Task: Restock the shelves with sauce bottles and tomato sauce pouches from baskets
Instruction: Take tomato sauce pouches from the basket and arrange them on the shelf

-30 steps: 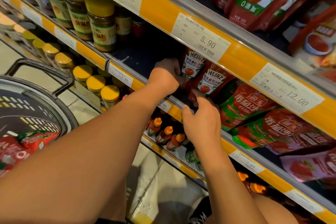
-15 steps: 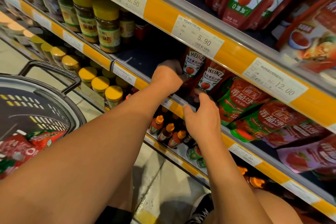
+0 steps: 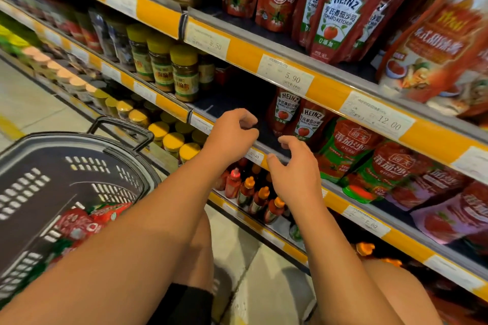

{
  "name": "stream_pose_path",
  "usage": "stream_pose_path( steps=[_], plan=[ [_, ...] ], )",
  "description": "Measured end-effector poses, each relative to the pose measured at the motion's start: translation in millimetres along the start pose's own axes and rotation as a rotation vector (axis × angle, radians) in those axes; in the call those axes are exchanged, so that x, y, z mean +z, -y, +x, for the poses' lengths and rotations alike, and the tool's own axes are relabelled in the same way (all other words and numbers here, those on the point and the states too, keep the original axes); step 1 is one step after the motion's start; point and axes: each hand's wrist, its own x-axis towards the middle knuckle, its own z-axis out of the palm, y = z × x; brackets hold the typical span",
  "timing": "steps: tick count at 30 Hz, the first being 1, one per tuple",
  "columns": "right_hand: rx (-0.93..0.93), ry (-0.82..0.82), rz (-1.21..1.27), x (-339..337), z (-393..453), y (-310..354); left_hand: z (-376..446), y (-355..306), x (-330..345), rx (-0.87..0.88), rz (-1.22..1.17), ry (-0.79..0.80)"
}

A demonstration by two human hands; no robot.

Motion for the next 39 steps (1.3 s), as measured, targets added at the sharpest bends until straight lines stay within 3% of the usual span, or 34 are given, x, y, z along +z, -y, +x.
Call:
stream_pose_path(
  steps=[9, 16, 22, 27, 34, 39],
  plan=[
    [-0.121, 0.047, 0.080, 3, -33, 41, -81, 39, -99, 0.066, -0.072, -0.034],
    [-0.257, 0.108, 0.158, 18, -55, 96, -153, 112, -214, -0.038, -0.009, -0.279],
    [-0.423, 0.284, 0.164, 67, -68, 190, -206, 163, -272, -0.221, -0.022, -0.475],
    [-0.554, 0.503, 0.040, 125, -88, 257, -233, 202, -303, -0.351, -0.038, -0.522],
    [-0.445, 0.844, 0.059, 216, -129, 296, -272, 265, -325, -0.588, -0.060, -0.594],
    [-0.354, 0.898, 0.006, 259, -139, 279, -283, 304, -331, -0.742, 0.023, -0.535]
  ],
)
